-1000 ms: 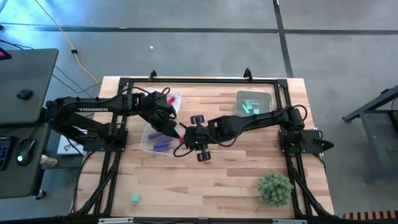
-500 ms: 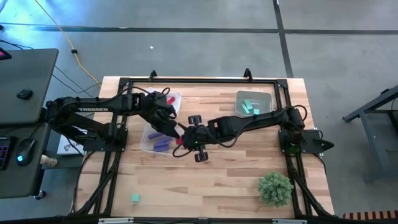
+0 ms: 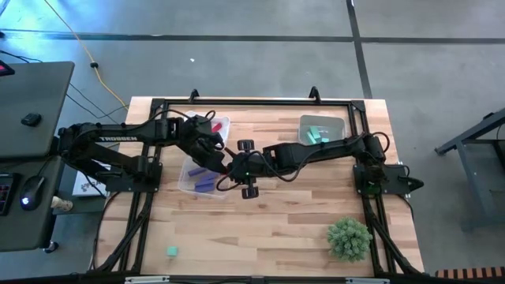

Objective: Sort & place blocks by color
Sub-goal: Put the red block into the white bin

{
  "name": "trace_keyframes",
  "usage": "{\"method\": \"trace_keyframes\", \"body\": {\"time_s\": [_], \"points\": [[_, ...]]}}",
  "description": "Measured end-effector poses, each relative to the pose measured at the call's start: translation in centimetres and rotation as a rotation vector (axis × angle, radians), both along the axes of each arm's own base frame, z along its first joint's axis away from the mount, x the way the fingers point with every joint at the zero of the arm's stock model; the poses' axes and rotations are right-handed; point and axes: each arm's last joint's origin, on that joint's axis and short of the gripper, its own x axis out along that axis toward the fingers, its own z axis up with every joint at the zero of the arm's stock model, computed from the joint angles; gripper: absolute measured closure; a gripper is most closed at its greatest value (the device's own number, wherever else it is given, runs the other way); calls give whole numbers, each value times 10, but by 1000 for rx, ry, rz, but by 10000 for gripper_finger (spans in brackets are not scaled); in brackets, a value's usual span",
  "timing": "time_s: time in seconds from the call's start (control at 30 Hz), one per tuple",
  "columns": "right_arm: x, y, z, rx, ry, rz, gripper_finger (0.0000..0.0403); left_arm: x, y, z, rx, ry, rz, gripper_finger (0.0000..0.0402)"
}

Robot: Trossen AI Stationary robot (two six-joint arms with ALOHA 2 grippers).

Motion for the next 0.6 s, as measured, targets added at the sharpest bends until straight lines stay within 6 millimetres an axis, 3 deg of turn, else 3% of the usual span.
{"method": "trace_keyframes", "body": {"time_s": [0.33,0.6], "points": [[-1,-1,0,-25,8,1,288,2,1,2,22,-35,-6,349],[-2,-2,-2,-28,33,0,269,2,2,1,100,-38,3,358]]}}
